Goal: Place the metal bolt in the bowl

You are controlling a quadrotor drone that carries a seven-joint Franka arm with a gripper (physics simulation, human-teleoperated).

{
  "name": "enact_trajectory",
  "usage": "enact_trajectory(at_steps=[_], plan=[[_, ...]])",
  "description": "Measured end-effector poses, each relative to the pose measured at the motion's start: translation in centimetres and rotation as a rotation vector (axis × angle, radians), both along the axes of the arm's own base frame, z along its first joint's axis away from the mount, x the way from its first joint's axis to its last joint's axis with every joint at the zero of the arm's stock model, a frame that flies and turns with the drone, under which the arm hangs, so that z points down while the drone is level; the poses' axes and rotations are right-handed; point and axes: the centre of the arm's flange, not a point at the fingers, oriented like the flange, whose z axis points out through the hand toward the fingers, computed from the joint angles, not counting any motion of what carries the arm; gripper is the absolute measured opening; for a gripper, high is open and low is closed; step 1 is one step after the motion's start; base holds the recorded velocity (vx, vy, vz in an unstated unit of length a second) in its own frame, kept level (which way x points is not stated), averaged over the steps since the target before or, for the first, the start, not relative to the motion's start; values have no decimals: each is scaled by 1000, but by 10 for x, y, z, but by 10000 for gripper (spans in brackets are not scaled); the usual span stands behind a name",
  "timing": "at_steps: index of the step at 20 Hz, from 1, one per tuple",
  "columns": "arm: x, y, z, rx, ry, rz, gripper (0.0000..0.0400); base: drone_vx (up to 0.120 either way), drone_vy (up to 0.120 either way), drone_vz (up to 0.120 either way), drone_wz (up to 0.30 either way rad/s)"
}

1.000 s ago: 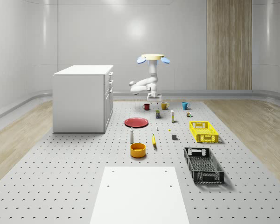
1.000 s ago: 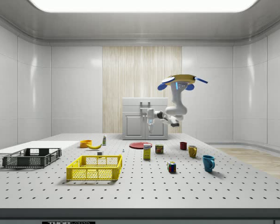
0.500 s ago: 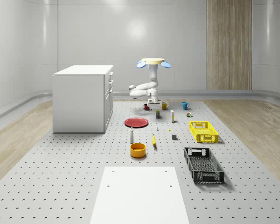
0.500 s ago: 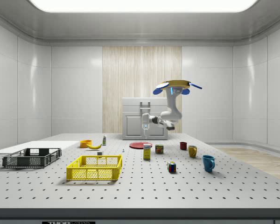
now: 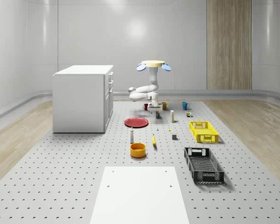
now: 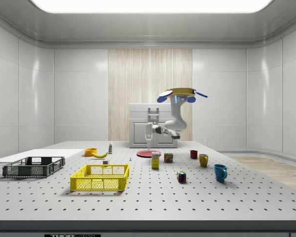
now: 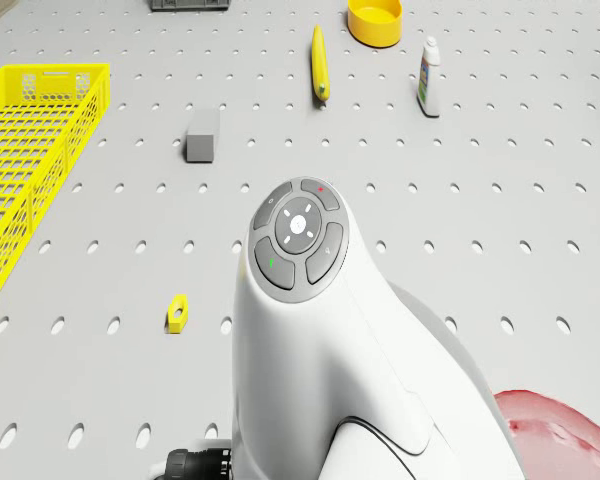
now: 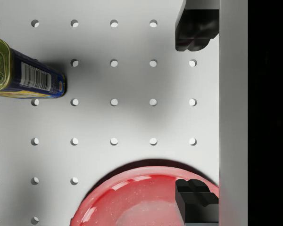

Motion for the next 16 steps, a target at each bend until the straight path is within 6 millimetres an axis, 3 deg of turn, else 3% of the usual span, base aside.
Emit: enact_trajectory(at_steps=[2, 6, 14, 16], plan=[[0, 0, 0, 0, 0, 0, 400, 120, 0, -20, 0], [0, 0, 0, 0, 0, 0, 400, 120, 0, -120, 0], [0, 0, 0, 0, 0, 0, 400, 120, 0, 0, 0], [0, 0, 0, 0, 0, 0, 400, 120, 0, -100, 0]])
